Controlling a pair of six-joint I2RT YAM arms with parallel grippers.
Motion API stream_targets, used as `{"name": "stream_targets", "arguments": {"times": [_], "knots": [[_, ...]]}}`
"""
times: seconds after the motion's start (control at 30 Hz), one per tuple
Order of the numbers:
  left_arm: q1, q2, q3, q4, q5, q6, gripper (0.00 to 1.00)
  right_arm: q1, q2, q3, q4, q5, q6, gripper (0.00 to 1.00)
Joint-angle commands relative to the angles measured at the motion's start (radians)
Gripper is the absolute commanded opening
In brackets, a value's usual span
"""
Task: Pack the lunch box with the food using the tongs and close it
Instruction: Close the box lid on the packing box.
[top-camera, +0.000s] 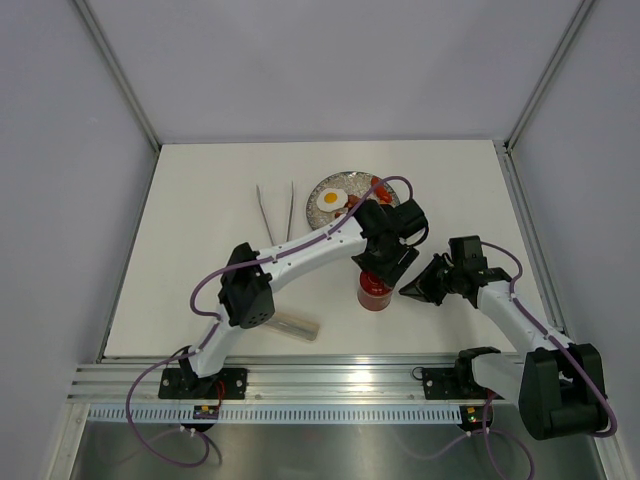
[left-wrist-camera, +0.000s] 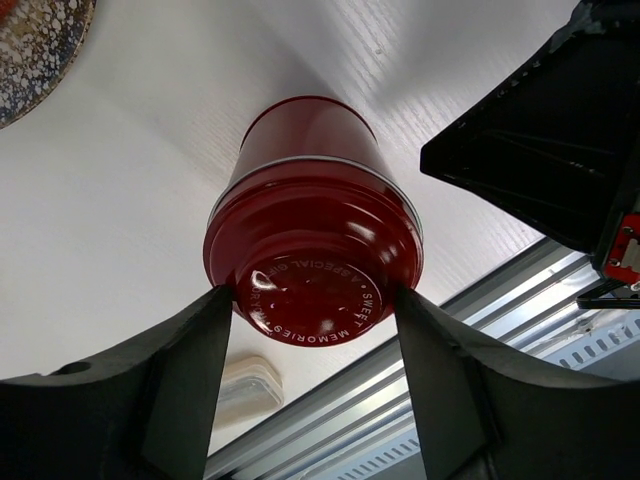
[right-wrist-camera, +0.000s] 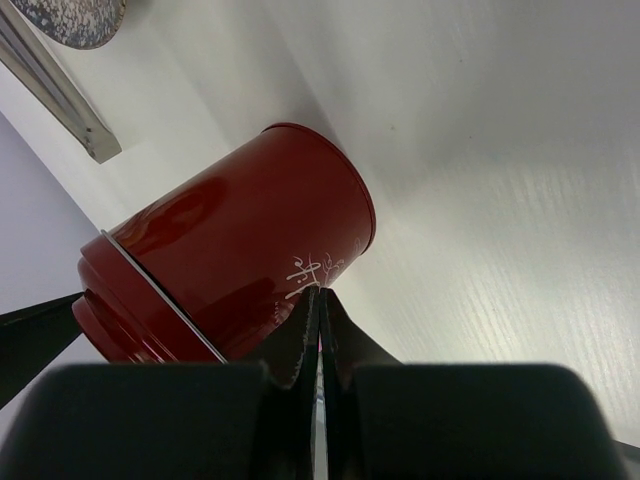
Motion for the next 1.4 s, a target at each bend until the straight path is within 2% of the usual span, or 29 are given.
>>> {"name": "stream_targets", "arguments": {"times": [0.0,0.13,0.27,0.47,0.5,0.73,1.13,1.37], "knots": [[0.003,-0.026,-0.028,0.022,0.01,0.018,0.65,0.007,-0.015,0.04,-0.011,0.014,-0.014,0.04],[0.003,-0.035,-0.031,0.025,0.011,0.018,0.54,0.007,-0.02,0.039,-0.015,0.017,-0.014,0.05],[0.002,-0.047,-0.031,0.026,0.011,0.019,0.38,0.007,-0.023,0.036,-0.015,0.018,-0.013,0.05],[0.003,-0.07,-0.025,0.016,0.005,0.027,0.23,0.007,-0.023,0.034,-0.014,0.018,-0.013,0.05],[0.002,-0.073,-0.023,0.014,0.002,0.029,0.17,0.007,-0.023,0.034,-0.012,0.017,-0.011,0.05],[0.002,-0.087,0.014,-0.015,-0.013,0.036,0.06,0.007,-0.021,0.031,-0.012,0.015,-0.014,0.05],[0.002,-0.095,0.055,-0.049,-0.026,0.047,0.03,0.007,-0.014,0.023,0.006,0.009,-0.013,0.05],[0.002,-0.081,0.061,-0.055,-0.012,0.05,0.02,0.007,0.055,0.029,0.124,-0.014,0.026,0.05]]}}
